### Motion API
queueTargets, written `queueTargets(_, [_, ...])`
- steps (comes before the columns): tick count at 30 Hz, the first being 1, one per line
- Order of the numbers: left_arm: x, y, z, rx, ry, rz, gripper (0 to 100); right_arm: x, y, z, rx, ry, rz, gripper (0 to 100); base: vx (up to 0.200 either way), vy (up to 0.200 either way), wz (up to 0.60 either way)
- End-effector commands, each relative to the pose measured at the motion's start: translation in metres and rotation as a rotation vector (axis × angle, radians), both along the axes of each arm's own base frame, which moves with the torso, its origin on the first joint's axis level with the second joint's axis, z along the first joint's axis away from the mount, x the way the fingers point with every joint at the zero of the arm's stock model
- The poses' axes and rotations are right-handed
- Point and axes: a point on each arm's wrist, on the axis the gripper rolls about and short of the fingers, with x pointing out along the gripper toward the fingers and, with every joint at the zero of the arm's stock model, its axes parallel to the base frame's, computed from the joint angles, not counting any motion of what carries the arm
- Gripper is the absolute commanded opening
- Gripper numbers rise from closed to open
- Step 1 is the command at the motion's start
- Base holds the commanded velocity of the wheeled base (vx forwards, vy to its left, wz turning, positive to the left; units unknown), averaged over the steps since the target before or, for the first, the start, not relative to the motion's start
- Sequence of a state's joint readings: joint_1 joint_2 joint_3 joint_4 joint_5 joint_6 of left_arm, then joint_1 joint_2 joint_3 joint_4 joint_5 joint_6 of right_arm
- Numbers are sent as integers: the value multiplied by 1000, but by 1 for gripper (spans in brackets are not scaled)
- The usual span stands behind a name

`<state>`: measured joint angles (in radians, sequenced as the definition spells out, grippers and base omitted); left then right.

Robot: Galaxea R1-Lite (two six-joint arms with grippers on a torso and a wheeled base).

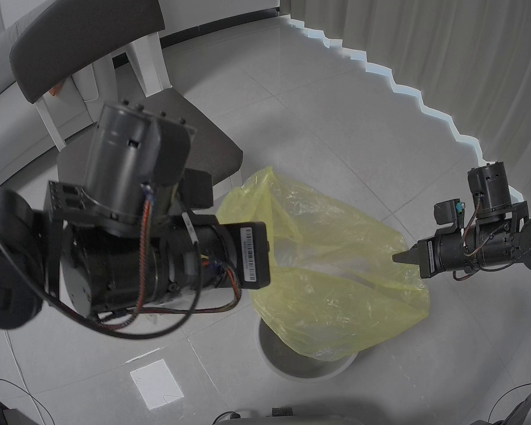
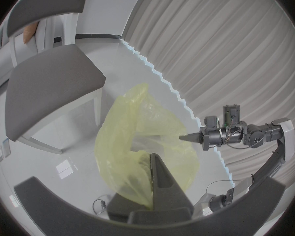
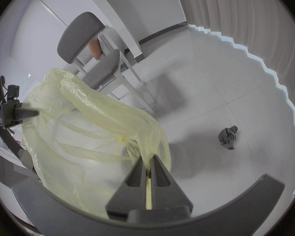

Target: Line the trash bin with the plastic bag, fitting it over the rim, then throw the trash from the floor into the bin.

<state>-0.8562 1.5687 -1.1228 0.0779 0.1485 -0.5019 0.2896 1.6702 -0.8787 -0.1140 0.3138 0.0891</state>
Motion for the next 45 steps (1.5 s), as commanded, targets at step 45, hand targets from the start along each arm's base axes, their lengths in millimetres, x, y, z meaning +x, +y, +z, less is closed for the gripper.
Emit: queueTargets(45, [75,-25,-151,-56,113,11,0,69,-16,-102,-88,107,-50,0,0,0,0])
